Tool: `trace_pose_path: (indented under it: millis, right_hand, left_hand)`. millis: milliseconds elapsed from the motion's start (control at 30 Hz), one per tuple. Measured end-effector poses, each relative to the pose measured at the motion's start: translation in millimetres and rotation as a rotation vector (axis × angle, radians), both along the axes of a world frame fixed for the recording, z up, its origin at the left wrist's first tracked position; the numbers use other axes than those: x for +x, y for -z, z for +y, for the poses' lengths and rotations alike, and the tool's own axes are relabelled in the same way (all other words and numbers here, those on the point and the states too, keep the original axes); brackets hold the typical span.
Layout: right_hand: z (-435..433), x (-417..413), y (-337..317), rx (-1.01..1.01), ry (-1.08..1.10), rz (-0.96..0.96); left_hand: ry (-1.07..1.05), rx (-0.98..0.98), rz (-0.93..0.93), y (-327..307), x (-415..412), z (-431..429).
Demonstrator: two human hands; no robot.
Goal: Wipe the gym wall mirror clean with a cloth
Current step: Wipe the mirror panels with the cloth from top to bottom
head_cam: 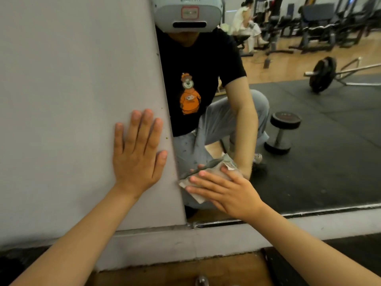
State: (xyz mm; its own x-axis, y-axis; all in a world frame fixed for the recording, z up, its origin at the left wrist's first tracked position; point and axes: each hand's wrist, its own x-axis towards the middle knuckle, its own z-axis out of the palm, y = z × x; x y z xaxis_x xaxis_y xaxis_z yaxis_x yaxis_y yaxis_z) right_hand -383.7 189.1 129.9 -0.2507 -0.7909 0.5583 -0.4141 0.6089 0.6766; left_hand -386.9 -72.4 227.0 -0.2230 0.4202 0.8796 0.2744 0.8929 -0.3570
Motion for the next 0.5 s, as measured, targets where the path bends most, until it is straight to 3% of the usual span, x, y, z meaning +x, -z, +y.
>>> trace_pose_path:
  millis: [333, 500]
  right_hand:
    - [35.0, -6.3, -137.0, -0.64, 0.069, 0.097]
    - [26.2, -6.9, -122.6, -0.644, 0.094, 0.101]
  left_hand:
    - [-0.023, 0.009, 0.018, -0.4, 0.3, 1.9]
    - [0.078, 0.077, -0.105, -3.5, 14.0, 6.8]
